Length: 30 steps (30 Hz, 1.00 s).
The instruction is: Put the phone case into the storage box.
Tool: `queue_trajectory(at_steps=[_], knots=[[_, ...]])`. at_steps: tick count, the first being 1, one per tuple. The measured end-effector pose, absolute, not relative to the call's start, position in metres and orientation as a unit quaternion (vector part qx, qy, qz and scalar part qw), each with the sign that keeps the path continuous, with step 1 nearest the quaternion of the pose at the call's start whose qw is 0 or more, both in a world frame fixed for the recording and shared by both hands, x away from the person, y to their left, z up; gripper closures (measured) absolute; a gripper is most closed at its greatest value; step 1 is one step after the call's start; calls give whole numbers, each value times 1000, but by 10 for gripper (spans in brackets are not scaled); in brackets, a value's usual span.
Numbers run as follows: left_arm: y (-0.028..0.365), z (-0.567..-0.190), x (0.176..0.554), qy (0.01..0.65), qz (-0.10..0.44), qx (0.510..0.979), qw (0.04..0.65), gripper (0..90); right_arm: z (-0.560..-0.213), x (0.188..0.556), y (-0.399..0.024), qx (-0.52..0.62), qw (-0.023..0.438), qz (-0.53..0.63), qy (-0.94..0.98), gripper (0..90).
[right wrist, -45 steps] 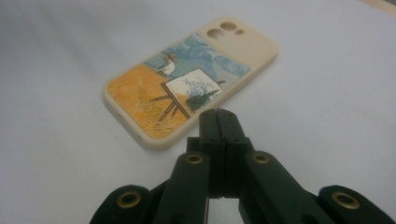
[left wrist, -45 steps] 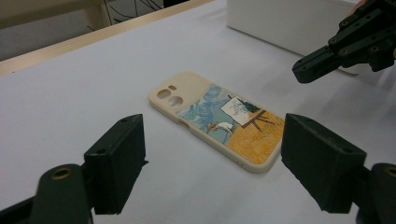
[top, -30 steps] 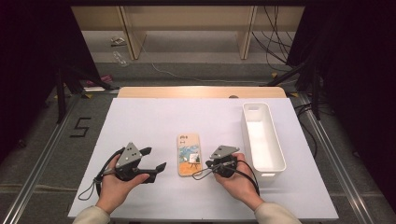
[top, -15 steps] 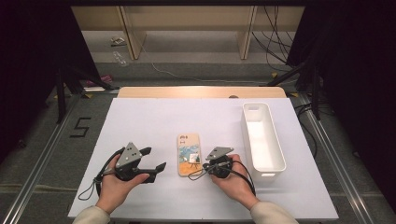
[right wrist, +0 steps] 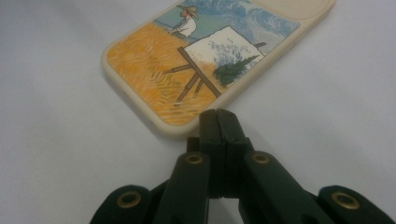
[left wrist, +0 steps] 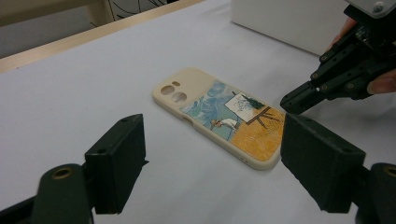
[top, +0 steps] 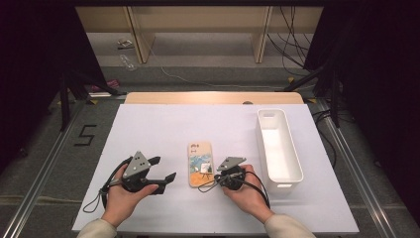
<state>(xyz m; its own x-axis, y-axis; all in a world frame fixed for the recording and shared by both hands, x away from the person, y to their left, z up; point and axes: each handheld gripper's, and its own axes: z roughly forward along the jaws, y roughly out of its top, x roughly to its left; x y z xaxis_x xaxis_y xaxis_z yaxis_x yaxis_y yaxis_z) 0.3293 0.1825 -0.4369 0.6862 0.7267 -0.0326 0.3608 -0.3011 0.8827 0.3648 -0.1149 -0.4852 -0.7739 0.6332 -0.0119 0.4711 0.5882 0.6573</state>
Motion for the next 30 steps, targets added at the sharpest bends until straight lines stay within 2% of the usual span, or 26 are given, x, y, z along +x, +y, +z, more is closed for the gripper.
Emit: queue_trajectory(at_steps=[30], knots=[[182, -438, 330, 349, 191, 785, 474, 222, -488, 361, -97, 297, 118, 333, 887, 900]])
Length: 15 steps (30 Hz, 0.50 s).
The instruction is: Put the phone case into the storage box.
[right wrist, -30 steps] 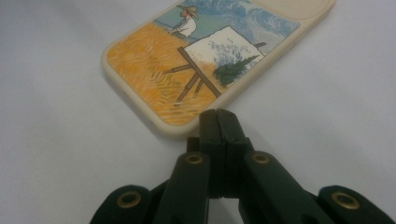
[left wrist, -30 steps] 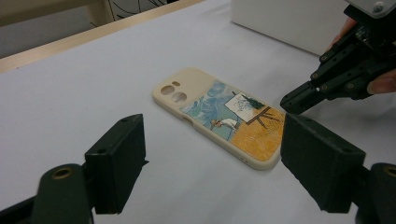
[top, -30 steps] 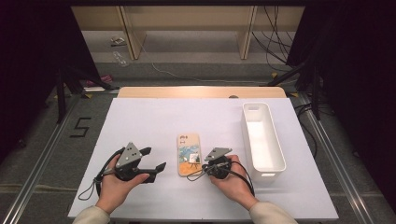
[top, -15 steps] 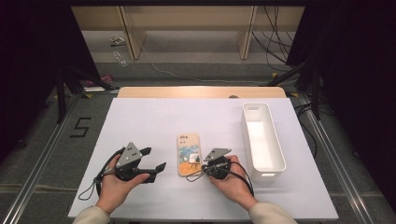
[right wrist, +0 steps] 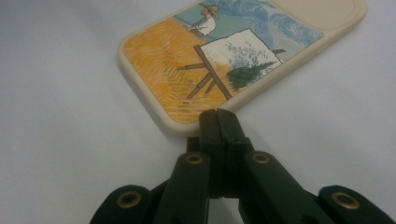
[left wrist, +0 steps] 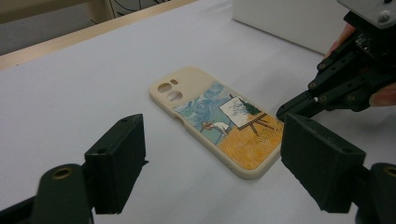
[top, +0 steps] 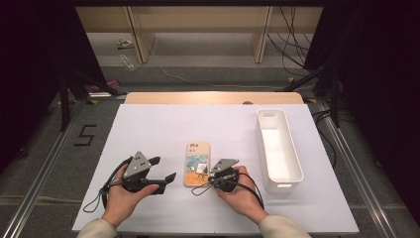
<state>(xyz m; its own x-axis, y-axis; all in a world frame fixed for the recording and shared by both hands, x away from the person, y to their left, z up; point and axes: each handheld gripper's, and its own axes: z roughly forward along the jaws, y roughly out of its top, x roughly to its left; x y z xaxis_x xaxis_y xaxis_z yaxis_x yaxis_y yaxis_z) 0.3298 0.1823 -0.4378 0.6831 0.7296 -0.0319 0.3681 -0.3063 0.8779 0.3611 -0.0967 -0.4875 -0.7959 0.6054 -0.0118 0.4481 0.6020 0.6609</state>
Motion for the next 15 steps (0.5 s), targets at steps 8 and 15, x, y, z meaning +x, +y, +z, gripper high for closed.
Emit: queue_trajectory(at_steps=[8, 15], knots=[[182, -438, 330, 350, 189, 788, 471, 219, -489, 360, -86, 287, 118, 339, 888, 900], [182, -439, 330, 355, 191, 788, 465, 208, -490, 360, -74, 279, 116, 344, 889, 900]])
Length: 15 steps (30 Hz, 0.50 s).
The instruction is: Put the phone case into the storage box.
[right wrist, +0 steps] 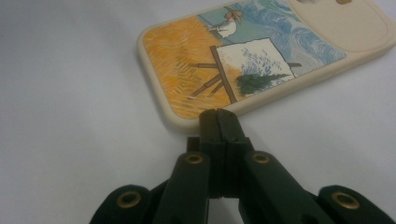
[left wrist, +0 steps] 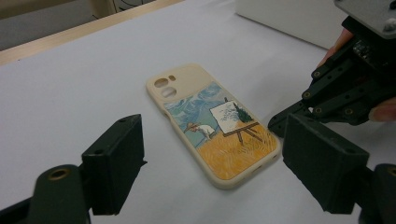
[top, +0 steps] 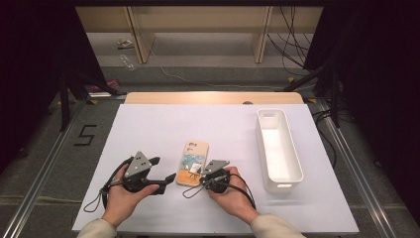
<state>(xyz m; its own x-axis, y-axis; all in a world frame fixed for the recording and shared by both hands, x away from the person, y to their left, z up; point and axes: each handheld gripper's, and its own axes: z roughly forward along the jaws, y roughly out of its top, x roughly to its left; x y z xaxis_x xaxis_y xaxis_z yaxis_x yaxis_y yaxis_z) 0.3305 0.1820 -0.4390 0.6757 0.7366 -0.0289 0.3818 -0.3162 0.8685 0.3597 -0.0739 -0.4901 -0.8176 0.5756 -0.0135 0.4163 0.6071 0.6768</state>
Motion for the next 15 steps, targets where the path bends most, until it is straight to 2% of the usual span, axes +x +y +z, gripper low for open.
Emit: queue_trajectory(at_steps=[15], knots=[[182, -440, 331, 359, 190, 791, 457, 199, -494, 361, -56, 268, 113, 360, 887, 900]])
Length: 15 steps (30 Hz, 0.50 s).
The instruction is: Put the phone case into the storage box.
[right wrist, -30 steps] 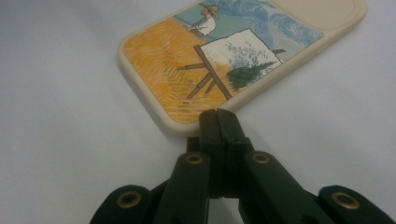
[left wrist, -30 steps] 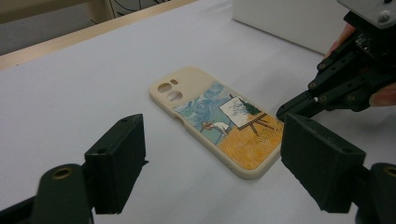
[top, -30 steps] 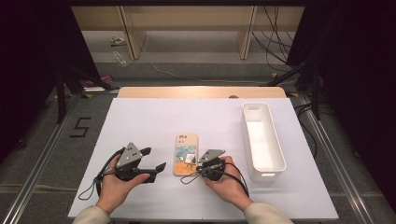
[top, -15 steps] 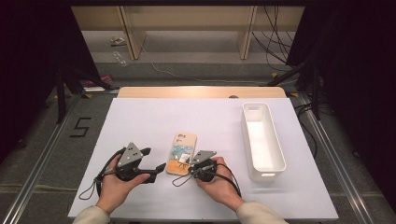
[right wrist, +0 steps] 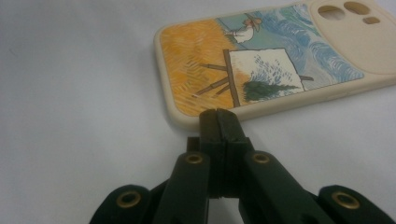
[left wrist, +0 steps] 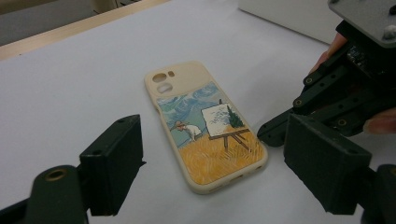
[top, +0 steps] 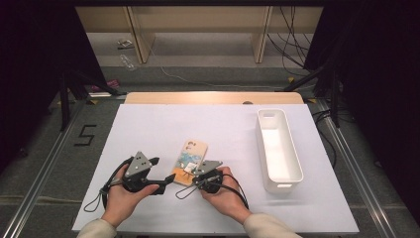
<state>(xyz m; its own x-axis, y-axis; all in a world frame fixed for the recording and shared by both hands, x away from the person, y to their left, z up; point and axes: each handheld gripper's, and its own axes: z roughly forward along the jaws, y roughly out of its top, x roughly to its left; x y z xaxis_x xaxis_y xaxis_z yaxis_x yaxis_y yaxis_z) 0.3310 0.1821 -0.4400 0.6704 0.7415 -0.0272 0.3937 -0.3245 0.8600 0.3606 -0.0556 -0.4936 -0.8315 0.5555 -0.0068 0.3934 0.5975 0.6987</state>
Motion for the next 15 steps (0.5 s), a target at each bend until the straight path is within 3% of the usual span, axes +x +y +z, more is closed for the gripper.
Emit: queue_trajectory(at_steps=[15], knots=[[183, -440, 331, 361, 192, 791, 455, 195, -495, 360, -47, 263, 115, 365, 886, 900]])
